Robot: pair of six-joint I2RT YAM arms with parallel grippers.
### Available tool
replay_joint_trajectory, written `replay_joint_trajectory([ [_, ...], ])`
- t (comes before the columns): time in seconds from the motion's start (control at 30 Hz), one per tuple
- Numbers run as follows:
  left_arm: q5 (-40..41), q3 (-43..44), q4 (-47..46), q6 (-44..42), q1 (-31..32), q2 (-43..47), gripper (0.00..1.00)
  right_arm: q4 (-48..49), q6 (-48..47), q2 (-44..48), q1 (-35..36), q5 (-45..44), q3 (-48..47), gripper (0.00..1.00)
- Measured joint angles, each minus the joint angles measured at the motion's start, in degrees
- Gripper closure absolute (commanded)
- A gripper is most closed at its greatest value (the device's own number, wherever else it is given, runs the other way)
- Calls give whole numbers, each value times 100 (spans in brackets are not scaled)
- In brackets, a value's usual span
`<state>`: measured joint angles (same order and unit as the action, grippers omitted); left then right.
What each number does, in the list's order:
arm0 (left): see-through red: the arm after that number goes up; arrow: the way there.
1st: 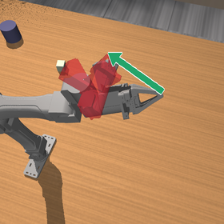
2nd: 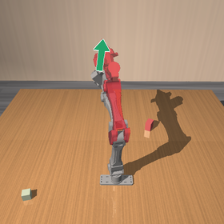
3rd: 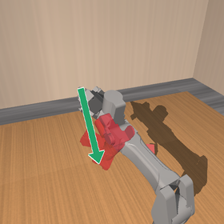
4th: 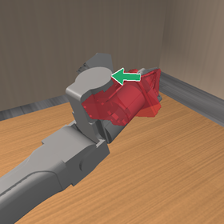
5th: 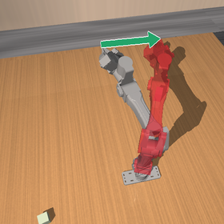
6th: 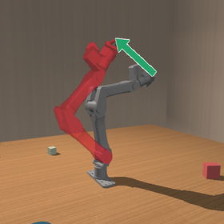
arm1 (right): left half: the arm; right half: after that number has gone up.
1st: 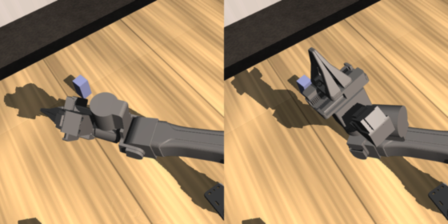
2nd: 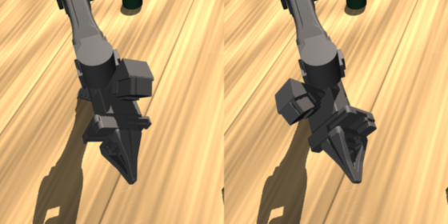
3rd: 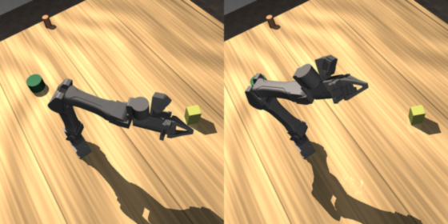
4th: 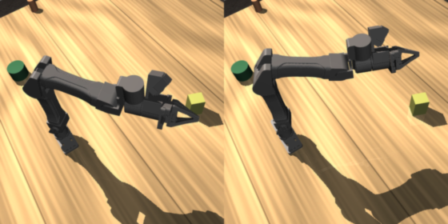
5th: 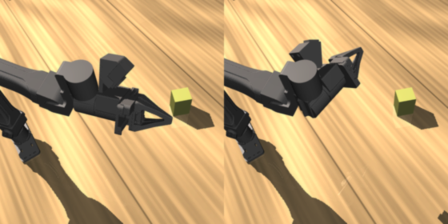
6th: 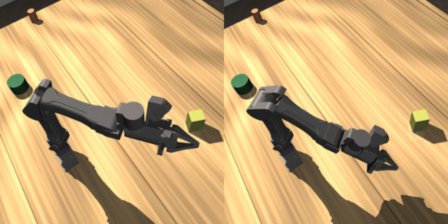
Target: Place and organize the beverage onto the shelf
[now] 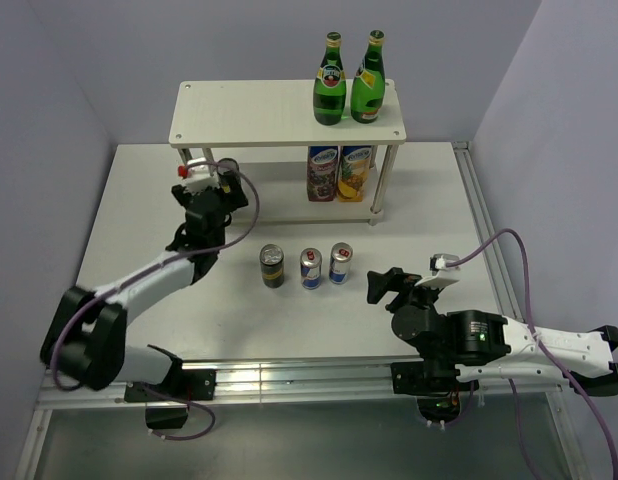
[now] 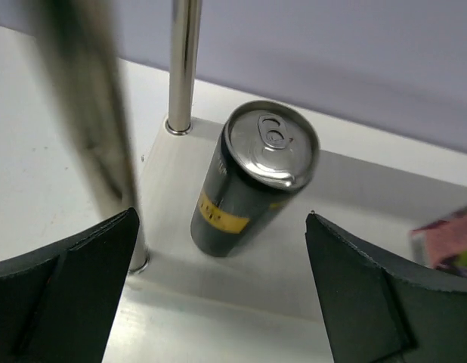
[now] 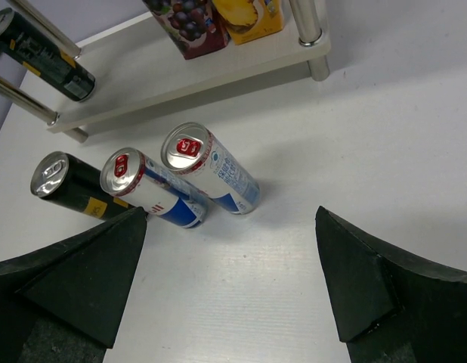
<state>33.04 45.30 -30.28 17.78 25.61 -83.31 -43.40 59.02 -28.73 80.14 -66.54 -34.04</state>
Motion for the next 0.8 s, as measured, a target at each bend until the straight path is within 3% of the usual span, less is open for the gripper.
replay_joint_trajectory([
  [0.2, 131, -728, 409, 168, 501, 2050, 1, 116, -111, 20, 2, 2, 7, 0],
  [0.4, 254, -1252, 1084, 498, 1467, 3388, 1, 175, -140, -46, 13, -7, 50, 0],
  [0.57, 374, -2103, 1294, 951, 2345, 3683, 2, 175, -136, -70, 13, -13, 52, 0],
  [0.8, 647, -3770, 627, 1718, 3475, 3633, 3, 173, -101, -22, 13, -13, 55, 0],
])
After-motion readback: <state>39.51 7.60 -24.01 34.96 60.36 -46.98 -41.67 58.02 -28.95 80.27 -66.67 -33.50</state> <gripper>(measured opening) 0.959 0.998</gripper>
